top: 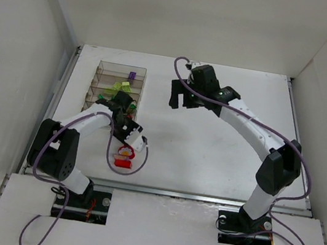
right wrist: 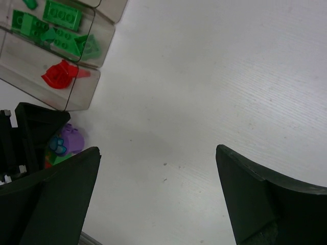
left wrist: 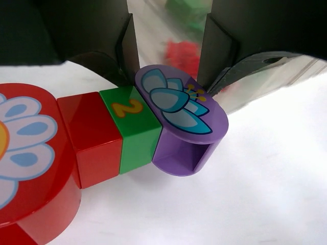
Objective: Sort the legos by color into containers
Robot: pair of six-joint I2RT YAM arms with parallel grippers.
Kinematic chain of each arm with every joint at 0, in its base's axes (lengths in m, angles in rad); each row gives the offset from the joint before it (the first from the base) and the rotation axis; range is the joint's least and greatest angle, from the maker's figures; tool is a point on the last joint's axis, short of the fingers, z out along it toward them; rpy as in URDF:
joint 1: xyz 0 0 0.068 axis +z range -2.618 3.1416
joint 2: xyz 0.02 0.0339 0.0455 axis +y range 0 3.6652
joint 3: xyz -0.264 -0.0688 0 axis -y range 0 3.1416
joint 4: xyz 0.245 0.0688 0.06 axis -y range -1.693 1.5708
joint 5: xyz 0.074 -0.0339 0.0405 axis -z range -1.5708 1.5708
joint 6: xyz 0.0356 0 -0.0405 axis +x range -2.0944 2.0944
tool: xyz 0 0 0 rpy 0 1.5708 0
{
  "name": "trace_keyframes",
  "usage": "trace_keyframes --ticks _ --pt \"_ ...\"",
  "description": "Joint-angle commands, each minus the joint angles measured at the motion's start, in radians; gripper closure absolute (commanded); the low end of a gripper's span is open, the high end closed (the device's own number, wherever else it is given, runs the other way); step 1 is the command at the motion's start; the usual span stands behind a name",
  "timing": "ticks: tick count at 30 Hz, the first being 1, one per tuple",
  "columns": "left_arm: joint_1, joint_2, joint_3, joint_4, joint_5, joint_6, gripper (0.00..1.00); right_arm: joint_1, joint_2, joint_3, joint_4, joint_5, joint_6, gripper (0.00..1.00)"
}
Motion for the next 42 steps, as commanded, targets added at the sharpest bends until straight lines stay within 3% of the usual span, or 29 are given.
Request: trace_keyframes --ticks 1,6,9,12,15,19,23,24,34,38,42 --pt "-0.004 0.002 0.108 -0.035 0.143 -0.189 1.00 -0.055 -0.082 0.018 0.027 -0.013 0.007 0.00" --pt "-0.004 0.002 0.169 -0.035 0.215 -0.365 1.00 -0.080 -0.101 0.018 0.007 -0.013 0.007 0.00" --pt "-0.004 0.012 0.264 0.027 0.240 -0.641 1.00 -0.089 -0.131 0.018 -0.004 -0.013 0.017 0.00" --pt "-0.004 0.037 0.336 0.203 0.170 -1.047 1.00 -0.114 -0.183 -0.006 0.019 -0.025 0.032 0.00" --pt "-0.004 0.046 0.418 0.316 0.071 -1.299 1.00 -0.124 -0.223 -0.034 0.070 -0.068 0.066 0.00" --pt "-0.004 0.077 0.525 0.388 -0.045 -1.483 1.00 -0.144 -0.269 -0.058 0.195 -0.161 0.113 0.00" --pt "-0.036 0.086 0.548 0.422 -0.229 -1.487 1.00 -0.154 -0.270 -0.106 0.323 -0.331 0.153 0.00" --pt "-0.036 0.086 0.548 0.432 -0.243 -1.487 1.00 -0.163 -0.270 -0.106 0.347 -0.400 0.162 0.00" --pt "-0.056 0.057 0.528 0.432 -0.265 -1.487 1.00 -0.163 -0.104 -0.051 0.392 -0.507 0.231 0.03" --pt "-0.056 0.038 0.510 0.432 -0.244 -1.498 1.00 -0.163 -0.104 -0.061 0.392 -0.495 0.231 0.11" --pt "-0.056 0.038 0.510 0.422 -0.211 -1.498 1.00 -0.163 -0.084 -0.052 0.401 -0.504 0.222 0.29"
